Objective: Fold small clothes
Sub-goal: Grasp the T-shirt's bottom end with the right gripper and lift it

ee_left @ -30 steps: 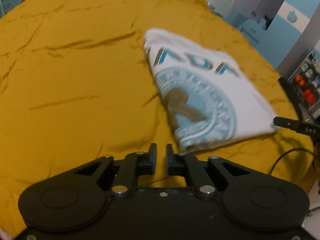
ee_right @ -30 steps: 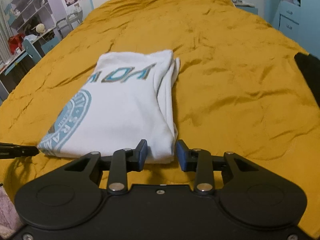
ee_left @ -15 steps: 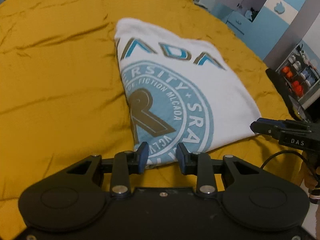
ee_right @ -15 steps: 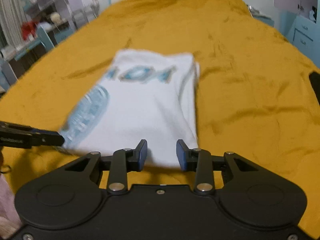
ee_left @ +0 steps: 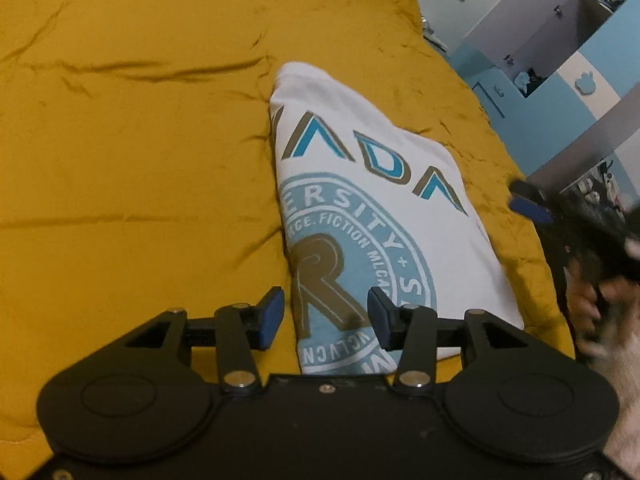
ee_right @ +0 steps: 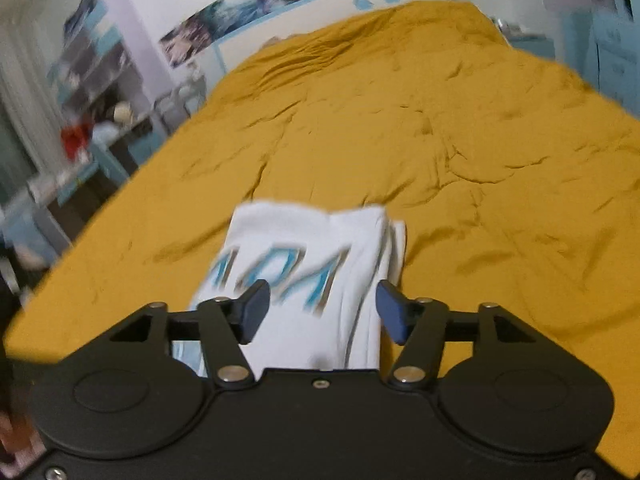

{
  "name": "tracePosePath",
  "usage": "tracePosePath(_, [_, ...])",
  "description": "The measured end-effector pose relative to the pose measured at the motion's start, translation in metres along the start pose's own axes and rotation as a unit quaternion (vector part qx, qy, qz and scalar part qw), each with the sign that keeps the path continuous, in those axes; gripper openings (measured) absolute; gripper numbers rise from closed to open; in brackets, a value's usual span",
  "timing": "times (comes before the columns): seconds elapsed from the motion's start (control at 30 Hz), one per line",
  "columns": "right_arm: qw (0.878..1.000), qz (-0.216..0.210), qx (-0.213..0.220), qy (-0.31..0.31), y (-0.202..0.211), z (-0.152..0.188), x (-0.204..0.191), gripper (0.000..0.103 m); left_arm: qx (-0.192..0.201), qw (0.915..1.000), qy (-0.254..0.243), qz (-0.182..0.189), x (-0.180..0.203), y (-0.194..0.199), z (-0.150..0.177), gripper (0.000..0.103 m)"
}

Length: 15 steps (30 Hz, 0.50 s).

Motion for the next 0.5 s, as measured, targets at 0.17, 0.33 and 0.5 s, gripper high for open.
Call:
tracePosePath(0.17, [0.999, -0.013, -0.011, -0.049, -0.056, -0.028, 0.036, 0.062, -0.017, 0.9998, 0.0, -0.006, 0.001, -0.009, 0.001, 0.048])
tracePosePath(0.33, [0.995, -0.019, -0.021, -0.095, -0.094, -0.037, 0.058, 0.066, -0.032, 0.9995, 0.006, -0.003, 0.004, -0.023, -0.001, 0.048])
tracePosePath(0.5, [0.988, -0.03, -0.053, -0.145, -0.109, -0.02, 0.078, 0.067, -0.047, 0.9988, 0.01, 0.008, 0.007, -0.035, -0.001, 0.05])
Point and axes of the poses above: each gripper's, at about its wrist camera, not at the fingertips, and y roughly against the way its jaws point, x to its right, z to its underside, the point moved 2 cm from there along -y, roughly the way its jaws point, and after that the axes turned 3 degrees about -z, right-handed, at the moved point
